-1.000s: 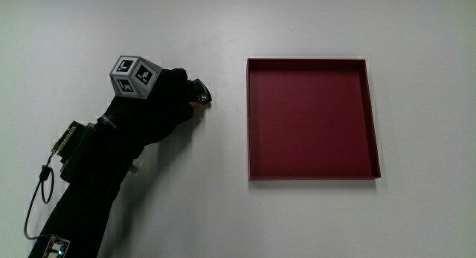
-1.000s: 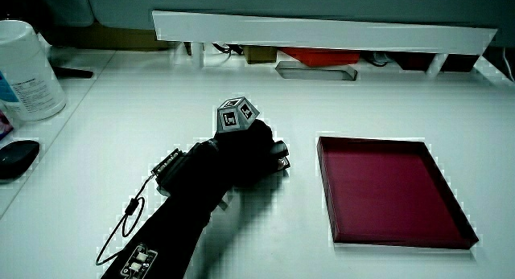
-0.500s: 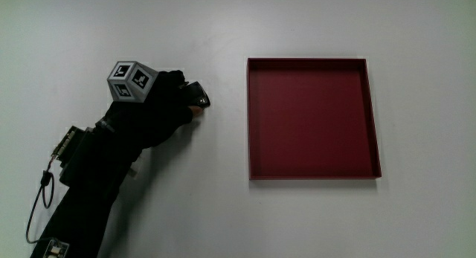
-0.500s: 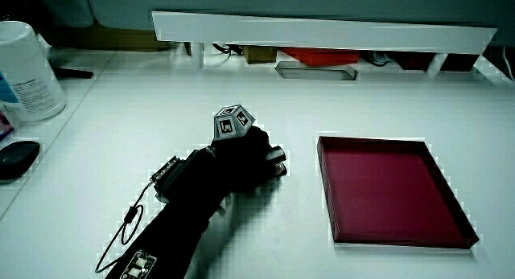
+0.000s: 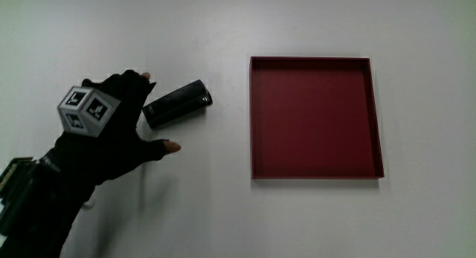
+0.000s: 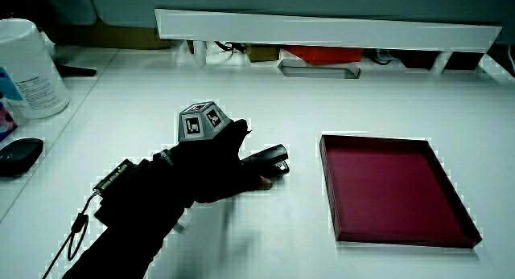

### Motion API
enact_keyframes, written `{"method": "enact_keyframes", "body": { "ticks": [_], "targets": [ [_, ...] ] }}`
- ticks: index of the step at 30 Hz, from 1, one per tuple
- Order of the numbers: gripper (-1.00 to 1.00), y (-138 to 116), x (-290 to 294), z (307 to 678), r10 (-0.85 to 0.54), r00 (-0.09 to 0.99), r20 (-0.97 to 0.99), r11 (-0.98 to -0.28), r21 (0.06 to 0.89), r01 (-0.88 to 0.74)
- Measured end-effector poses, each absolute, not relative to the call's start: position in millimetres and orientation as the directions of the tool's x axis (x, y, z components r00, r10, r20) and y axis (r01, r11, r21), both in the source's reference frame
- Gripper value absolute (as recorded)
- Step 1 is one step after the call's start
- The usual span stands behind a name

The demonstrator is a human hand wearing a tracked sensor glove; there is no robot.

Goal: Place stapper on desk

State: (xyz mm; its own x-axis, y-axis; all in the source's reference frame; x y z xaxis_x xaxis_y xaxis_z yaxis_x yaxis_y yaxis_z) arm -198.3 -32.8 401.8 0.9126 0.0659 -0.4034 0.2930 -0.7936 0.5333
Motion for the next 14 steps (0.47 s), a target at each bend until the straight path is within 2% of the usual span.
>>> {"method": "enact_keyframes", "body": {
  "ticks": [1,3,5,6,7,8,14],
  "targets": [
    [-1.0,-29,-199,398,0.109,0.915,-0.389,-0.807,0.503,0.31],
    [-1.0,-23,-201,391,0.104,0.929,-0.356,-0.781,0.549,0.298],
    [-1.0,-16,-211,399,0.077,0.916,-0.394,-0.795,0.53,0.295],
    [-1.0,-14,-207,383,0.142,0.937,-0.318,-0.799,0.522,0.298],
    [-1.0,-12,-208,382,0.15,0.937,-0.314,-0.806,0.511,0.3],
    [-1.0,-11,-215,390,0.155,0.934,-0.322,-0.788,0.53,0.314],
    [-1.0,-10,-213,387,0.157,0.936,-0.316,-0.79,0.529,0.311]
  ]
}}
